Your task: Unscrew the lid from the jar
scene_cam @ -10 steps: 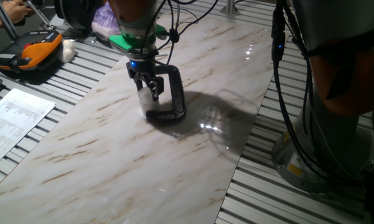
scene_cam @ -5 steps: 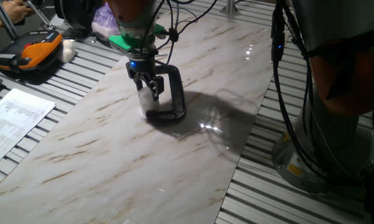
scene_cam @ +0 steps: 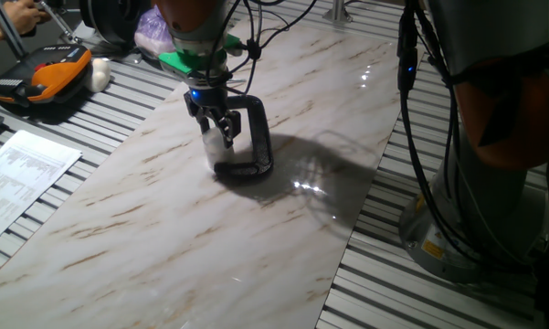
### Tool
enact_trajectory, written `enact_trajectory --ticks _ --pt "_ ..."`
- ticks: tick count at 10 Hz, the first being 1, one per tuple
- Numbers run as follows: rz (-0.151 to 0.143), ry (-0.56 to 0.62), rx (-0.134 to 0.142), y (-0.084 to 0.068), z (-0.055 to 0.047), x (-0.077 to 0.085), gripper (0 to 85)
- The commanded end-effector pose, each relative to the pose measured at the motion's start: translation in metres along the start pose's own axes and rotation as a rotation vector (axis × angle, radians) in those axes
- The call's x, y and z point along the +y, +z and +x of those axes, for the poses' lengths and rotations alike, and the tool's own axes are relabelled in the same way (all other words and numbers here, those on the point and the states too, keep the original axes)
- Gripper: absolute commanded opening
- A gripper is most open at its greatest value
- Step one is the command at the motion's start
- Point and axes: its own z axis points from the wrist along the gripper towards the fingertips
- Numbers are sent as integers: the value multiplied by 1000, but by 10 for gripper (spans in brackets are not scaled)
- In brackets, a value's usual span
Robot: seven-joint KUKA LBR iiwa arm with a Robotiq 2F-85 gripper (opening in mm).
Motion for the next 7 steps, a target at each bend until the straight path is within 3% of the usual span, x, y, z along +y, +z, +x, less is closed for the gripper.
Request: enact_trajectory --ticks 1,7 --pt "-1 -4 1 0 0 0 510" --pt "-5 -48 2 0 0 0 510"
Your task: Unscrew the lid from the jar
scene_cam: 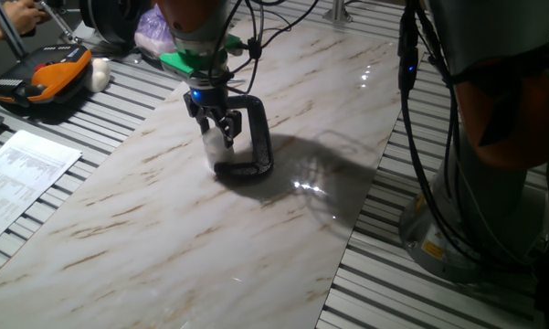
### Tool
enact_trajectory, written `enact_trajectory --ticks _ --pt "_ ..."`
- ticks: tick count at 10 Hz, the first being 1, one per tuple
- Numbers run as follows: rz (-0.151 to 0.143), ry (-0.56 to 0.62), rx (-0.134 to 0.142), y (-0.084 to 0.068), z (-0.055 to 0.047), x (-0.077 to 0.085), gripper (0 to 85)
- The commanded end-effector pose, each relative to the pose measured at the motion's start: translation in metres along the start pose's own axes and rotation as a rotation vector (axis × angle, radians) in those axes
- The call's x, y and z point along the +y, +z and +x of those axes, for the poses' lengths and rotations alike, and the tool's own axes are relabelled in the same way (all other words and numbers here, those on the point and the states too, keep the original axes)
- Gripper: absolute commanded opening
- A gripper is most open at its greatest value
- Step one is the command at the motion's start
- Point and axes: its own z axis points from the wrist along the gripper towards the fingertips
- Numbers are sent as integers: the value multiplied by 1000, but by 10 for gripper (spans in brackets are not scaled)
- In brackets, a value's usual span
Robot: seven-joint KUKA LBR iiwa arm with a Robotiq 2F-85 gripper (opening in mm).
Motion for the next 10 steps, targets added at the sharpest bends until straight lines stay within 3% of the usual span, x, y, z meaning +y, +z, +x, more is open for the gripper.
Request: enact_trajectory --ticks 1,10 --pt "-2 -18 1 0 0 0 510" --pt "-15 -142 3 0 0 0 510"
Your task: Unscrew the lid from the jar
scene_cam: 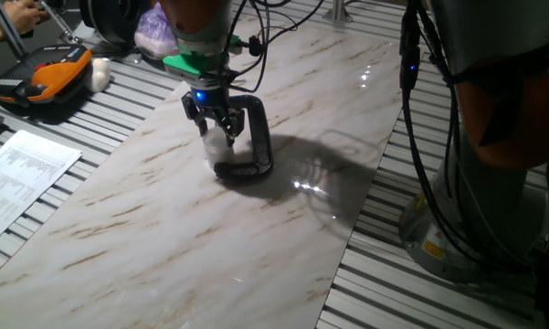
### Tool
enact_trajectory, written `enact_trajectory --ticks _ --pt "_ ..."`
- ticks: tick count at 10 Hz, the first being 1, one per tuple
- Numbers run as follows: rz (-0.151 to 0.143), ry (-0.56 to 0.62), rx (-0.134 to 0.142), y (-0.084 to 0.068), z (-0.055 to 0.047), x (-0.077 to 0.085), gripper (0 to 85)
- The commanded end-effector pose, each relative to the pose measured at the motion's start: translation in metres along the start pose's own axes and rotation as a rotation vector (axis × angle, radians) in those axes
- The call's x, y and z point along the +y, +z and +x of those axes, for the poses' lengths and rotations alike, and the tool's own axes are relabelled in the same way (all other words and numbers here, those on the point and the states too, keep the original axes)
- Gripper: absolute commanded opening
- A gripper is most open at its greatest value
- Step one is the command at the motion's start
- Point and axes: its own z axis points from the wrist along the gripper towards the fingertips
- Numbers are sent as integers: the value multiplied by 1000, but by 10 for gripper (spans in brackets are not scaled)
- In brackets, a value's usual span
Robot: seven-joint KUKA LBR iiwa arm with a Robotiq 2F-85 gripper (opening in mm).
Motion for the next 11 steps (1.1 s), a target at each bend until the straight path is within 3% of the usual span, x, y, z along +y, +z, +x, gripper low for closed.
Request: enact_trajectory --ticks 1,11 --pt "1 -23 -2 0 0 0 510" --pt "4 -232 -23 -1 0 0 510"
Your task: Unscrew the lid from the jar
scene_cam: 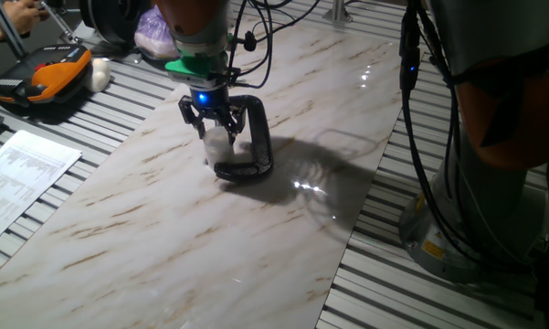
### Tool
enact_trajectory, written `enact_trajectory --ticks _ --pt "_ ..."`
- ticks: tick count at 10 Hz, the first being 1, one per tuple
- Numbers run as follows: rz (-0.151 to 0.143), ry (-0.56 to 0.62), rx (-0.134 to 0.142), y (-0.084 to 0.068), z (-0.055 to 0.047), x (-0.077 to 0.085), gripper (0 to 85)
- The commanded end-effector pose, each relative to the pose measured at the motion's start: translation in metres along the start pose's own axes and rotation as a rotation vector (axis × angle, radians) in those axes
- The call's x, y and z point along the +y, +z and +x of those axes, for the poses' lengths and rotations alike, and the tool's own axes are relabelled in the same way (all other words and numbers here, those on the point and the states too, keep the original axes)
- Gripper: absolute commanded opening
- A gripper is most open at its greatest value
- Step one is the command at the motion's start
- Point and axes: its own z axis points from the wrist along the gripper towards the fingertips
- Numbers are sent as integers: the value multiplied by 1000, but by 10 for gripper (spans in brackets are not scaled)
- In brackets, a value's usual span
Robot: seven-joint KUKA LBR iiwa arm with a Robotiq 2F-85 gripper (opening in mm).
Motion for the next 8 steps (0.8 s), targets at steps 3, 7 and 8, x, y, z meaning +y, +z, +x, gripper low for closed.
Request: enact_trajectory --ticks 3,7,8 --pt "2 -65 -9 0 0 0 510" --pt "5 -156 -24 -2 0 0 510" --pt "7 -188 -31 -2 0 0 510"
